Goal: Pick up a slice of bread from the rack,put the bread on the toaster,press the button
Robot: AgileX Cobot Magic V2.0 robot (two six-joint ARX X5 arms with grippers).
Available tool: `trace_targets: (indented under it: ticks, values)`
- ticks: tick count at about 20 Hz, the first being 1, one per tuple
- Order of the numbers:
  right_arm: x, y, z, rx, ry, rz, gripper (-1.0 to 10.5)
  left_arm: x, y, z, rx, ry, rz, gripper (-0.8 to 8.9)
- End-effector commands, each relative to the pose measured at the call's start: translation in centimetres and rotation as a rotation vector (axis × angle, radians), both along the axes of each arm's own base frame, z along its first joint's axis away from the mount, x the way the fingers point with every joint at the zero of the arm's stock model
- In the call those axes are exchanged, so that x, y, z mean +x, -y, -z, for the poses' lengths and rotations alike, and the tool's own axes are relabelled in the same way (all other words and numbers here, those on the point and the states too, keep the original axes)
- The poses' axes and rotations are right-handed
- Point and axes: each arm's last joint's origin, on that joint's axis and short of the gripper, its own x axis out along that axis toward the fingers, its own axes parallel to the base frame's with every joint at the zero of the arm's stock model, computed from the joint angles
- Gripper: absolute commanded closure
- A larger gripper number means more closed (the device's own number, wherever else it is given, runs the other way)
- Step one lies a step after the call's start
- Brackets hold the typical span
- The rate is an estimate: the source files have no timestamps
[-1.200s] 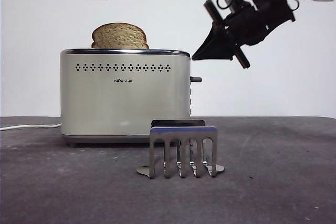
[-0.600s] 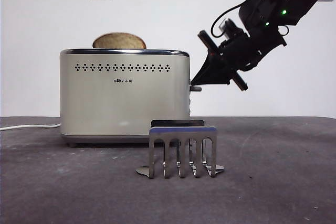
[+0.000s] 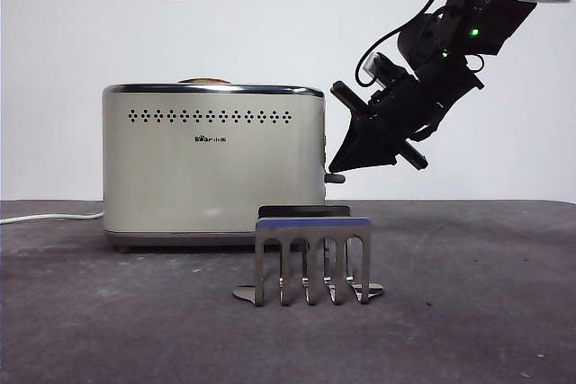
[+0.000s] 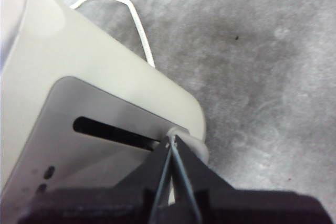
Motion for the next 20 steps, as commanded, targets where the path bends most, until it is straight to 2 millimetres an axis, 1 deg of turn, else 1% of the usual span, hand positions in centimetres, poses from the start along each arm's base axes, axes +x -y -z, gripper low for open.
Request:
trace_targets:
  ticks: [1, 17, 18, 20]
  values:
    - [-0.4, 0.1, 3.8, -0.072, -0.117, 0.014, 9.6, -0.1, 0.0, 0.0, -0.011, -0.006, -0.002, 4.68]
    - [-0.4, 0.1, 3.8, -0.070, -0.127, 0.009, 9.6, -0.1, 0.0, 0.0, -0.011, -0.006, -0.002, 4.68]
    - [-0.4, 0.1, 3.7, -0.070, -0.113, 0.003, 9.6, -0.1, 0.0, 0.0, -0.011, -0.006, -0.002, 4.68]
    - [-0.4, 0.3, 2.6, -0.048, -0.082, -0.013, 9.6, -0.1, 0.0, 0.0, -0.011, -0.006, -0.002, 4.68]
